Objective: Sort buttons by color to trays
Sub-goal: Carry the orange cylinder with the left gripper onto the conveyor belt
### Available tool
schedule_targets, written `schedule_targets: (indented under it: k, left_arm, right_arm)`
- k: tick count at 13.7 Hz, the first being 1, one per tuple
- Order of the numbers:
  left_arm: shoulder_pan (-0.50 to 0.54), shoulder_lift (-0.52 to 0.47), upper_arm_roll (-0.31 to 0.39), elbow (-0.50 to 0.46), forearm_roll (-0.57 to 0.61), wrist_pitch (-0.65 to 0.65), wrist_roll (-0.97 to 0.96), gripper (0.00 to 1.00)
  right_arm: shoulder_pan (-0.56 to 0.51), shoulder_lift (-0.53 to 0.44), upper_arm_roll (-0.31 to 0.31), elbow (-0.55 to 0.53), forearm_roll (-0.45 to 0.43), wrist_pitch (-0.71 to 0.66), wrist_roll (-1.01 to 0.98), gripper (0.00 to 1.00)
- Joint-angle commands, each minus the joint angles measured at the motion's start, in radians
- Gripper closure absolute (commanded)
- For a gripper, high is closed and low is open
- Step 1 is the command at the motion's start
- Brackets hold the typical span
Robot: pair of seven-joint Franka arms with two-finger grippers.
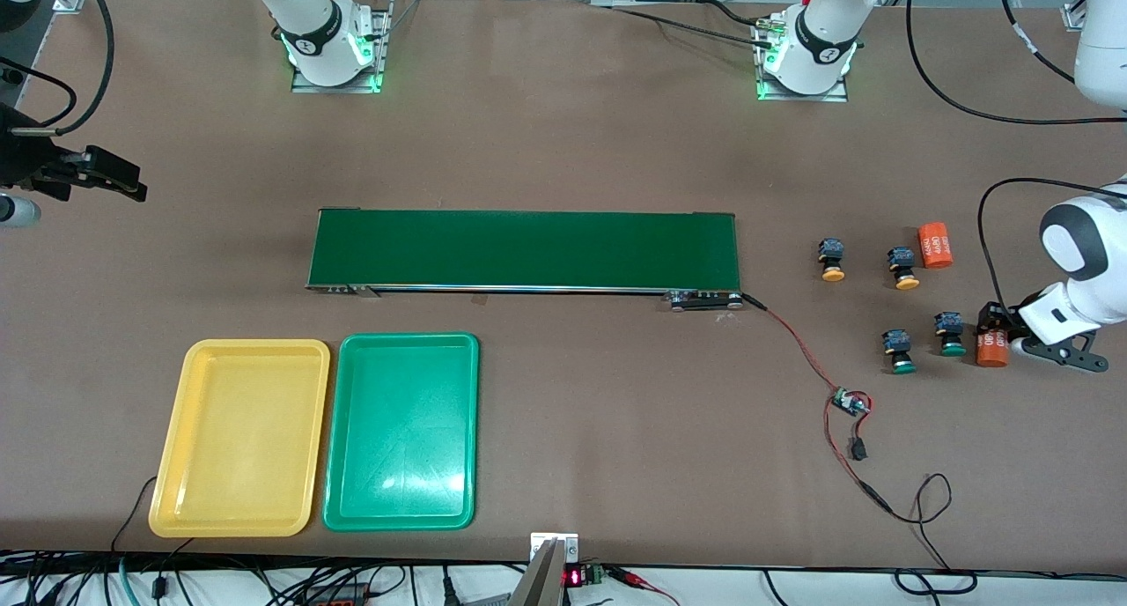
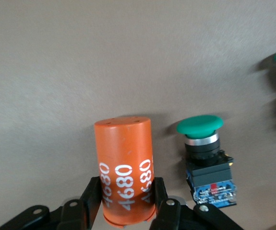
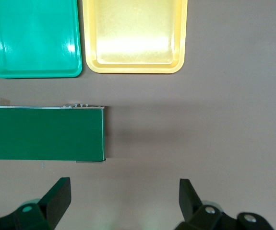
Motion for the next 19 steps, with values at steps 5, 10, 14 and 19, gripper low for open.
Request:
schedule_targets:
  k: [5, 10, 14, 19]
  left_arm:
    - [-0.011, -0.219, -0.175, 0.042, 0.012, -0.451, 0.016, 0.68]
    - [-0.011, -0.222, -0.379, 0.074, 0.006, -0.625, 0.143, 0.69]
    - [-0.04, -0.177, -0.574, 0.06, 0.009, -0.624, 0.267, 0.71]
    - [-0.255, -0.143, -0.599, 0.05, 0.014, -0.584, 0.309, 0.72]
  right_arm:
    - [0.005, -0.022, 0.004, -0.012, -0.008, -0.007, 0.014, 0.0]
    - [0.005, -0.022, 0.004, -0.012, -0.008, -0.005, 0.014, 0.0]
    - [0.006, -0.022, 0.004, -0.012, -0.008, -0.005, 0.014, 0.0]
    - [0.006, -0.022, 0.004, -0.012, -0.008, -0.004, 0.014, 0.0]
